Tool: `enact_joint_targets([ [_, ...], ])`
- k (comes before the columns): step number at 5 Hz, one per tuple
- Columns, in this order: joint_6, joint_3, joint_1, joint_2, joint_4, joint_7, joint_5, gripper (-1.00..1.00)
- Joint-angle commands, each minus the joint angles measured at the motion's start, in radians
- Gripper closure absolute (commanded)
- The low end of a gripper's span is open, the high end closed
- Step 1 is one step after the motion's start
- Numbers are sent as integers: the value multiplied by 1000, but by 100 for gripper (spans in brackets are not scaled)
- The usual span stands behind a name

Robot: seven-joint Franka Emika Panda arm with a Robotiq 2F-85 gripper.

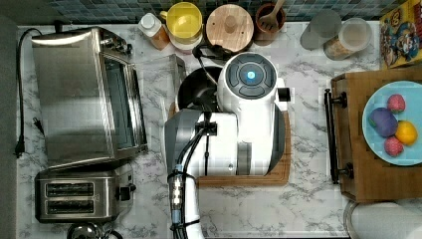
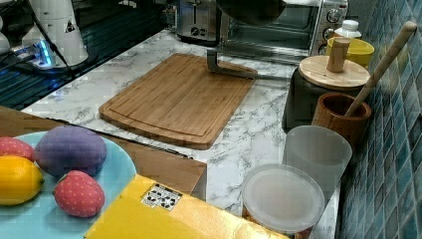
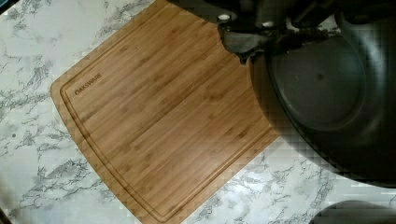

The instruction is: Put the bowl in the oven.

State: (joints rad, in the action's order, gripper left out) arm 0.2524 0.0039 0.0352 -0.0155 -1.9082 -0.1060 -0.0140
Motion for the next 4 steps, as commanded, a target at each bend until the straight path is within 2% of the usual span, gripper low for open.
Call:
enact_joint_targets([
  [1, 29, 48, 37, -10, 6, -39, -1, 100],
  [2, 97, 22, 8, -34, 44, -112, -67, 100],
  [3, 115, 50, -13, -85, 119, -251, -83, 100],
  [4, 167, 68, -39, -98, 128, -379, -121, 100],
])
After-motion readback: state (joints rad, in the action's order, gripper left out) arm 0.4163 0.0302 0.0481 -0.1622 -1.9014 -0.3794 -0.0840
